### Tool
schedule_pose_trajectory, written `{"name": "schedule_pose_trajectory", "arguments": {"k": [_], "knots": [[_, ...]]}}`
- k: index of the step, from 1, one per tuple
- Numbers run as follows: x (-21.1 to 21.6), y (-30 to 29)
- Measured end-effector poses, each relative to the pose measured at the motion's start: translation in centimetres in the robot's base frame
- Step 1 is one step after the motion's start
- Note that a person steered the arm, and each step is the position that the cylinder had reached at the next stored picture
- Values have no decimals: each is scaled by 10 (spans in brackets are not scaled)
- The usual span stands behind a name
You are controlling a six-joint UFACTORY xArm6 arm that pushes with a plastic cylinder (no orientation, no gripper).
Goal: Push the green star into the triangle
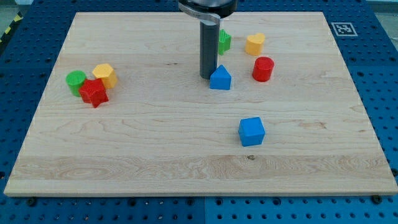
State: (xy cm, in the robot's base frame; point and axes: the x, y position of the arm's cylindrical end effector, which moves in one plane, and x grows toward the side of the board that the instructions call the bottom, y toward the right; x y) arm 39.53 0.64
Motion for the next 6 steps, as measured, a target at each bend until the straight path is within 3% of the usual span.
{"name": "schedule_pose_trajectory", "arguments": {"k": [1,2,3,6], "knots": [[-48,-34],[-120,-24],[-143,19],[-82,33]]}}
